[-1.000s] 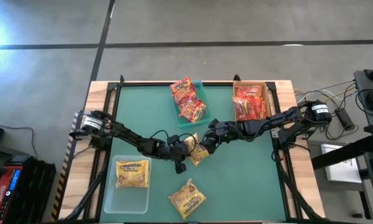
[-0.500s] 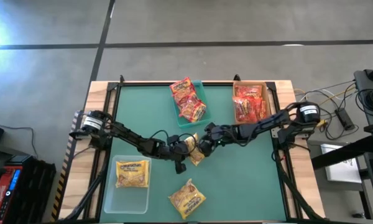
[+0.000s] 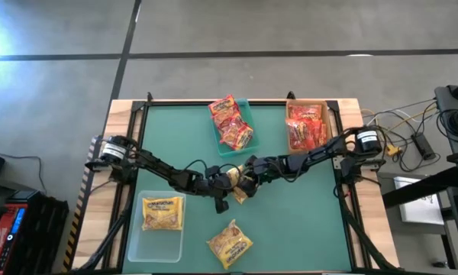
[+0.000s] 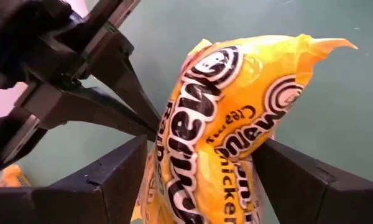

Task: Sort Maruchan noodles
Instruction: Put the top yellow noodle pack into the transparent bin

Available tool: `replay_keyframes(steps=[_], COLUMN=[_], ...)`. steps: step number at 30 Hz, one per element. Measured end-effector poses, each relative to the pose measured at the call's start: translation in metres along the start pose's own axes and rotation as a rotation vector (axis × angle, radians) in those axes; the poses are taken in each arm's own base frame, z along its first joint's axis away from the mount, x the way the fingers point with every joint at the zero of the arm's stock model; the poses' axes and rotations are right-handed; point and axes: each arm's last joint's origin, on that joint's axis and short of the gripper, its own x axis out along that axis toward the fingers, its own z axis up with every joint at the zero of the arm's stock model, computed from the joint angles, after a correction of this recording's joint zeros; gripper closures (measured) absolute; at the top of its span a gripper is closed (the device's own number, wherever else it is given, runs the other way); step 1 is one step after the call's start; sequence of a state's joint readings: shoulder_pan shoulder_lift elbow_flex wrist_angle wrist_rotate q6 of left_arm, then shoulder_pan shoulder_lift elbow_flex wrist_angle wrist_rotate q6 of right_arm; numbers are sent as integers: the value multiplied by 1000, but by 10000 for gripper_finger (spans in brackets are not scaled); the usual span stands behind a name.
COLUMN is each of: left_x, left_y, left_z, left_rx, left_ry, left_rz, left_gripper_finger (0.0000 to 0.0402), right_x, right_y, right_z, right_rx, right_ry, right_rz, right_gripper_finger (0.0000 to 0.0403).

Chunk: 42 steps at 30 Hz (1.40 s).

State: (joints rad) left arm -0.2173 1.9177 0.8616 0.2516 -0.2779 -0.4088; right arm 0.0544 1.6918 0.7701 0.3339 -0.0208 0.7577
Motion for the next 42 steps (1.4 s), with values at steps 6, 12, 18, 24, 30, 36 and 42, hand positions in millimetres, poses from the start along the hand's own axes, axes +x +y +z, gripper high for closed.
replay_keyframes(steps=[6,12,18,24,30,36,42], left_x=[-4,-17,-33,-44,-44,-49,-65], left_y=[0,1,3,5,9,10,8], left_z=[3,9,16,19,16,22,37], left_rx=[-31,-12,13,71,106,72,68], left_ry=[0,39,55,81,125,75,-23], left_rz=[-3,-9,-2,9,31,68,28], left_gripper_finger=[401,397,371,338,307,288,283], right_x=[2,-3,-4,-4,-4,-5,-5], right_y=[0,3,4,4,5,6,8], right_z=[-1,1,2,2,2,1,-3], right_rx=[-13,-19,-54,-72,-108,-184,-355], right_ry=[24,36,25,23,27,80,132], right_rz=[17,36,42,42,52,119,183], right_gripper_finger=[155,199,247,297,349,390,394])
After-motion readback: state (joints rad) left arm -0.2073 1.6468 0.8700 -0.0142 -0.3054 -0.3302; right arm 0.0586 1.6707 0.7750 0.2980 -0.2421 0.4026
